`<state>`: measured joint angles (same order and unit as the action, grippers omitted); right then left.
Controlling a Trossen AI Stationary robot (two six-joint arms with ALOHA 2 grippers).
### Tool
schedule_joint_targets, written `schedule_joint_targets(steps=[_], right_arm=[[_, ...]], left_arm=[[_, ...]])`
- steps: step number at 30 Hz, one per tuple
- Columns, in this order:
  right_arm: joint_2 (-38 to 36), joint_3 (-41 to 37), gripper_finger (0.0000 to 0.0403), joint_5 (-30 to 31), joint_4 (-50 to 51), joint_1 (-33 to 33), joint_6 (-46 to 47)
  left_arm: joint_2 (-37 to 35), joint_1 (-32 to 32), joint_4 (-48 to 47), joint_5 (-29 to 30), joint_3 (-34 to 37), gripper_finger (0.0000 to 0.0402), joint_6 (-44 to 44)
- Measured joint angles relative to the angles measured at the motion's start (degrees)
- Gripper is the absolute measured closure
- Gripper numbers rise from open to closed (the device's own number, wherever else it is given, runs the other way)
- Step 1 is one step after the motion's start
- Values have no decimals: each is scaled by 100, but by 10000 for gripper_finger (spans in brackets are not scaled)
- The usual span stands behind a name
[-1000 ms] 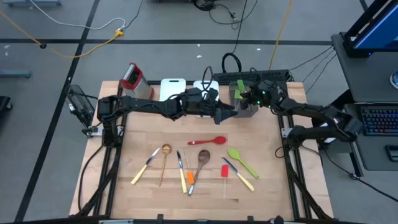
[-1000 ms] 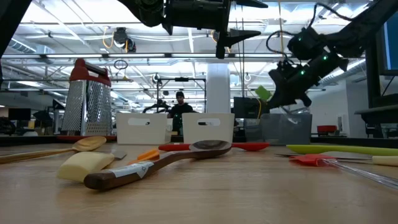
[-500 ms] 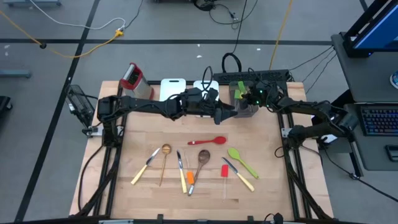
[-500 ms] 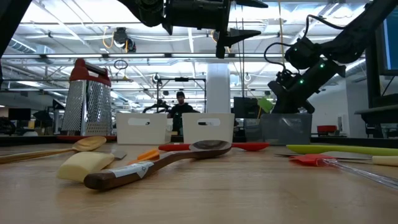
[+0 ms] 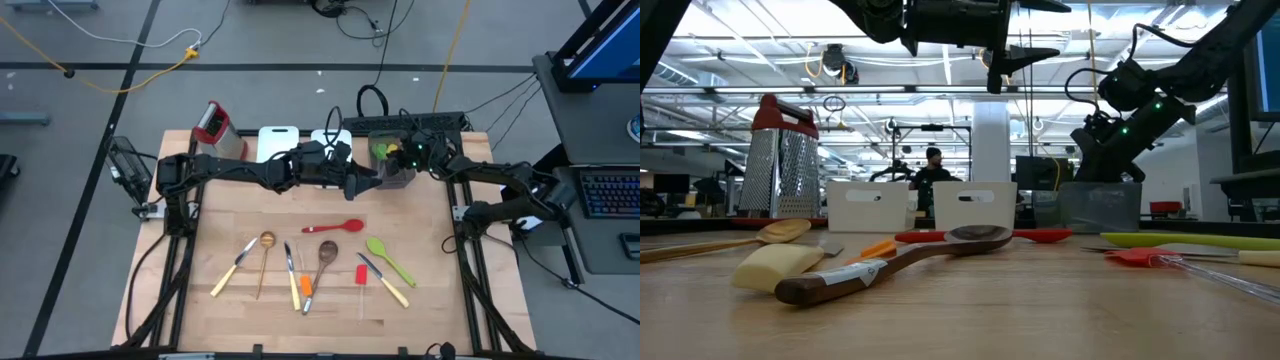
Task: Pick & Place Kitchen Items
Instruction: Put the orange silicone spatula into the black bin
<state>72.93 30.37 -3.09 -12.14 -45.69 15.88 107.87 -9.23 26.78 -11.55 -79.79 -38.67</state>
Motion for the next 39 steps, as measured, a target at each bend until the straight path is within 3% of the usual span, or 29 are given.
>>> schedule_joint_targets(steps=[6, 17, 23, 27, 39], right_arm=[[-377, 0, 292, -12, -338, 2, -50], [-1876, 0, 299, -21, -717, 2, -50], [-2636, 0, 301, -656, -618, 4, -52], [-3106, 0, 301, -1060, -133, 4, -51], [-4464, -7, 306, -1212, 1380, 4, -52]], left_arm=[[0, 4, 1, 0, 0, 128, 135], [0, 4, 3, 0, 0, 128, 69], [0, 4, 3, 0, 0, 128, -93], [0, 4, 3, 2, 0, 128, -317], [-2, 5, 58, 63, 0, 128, -465]])
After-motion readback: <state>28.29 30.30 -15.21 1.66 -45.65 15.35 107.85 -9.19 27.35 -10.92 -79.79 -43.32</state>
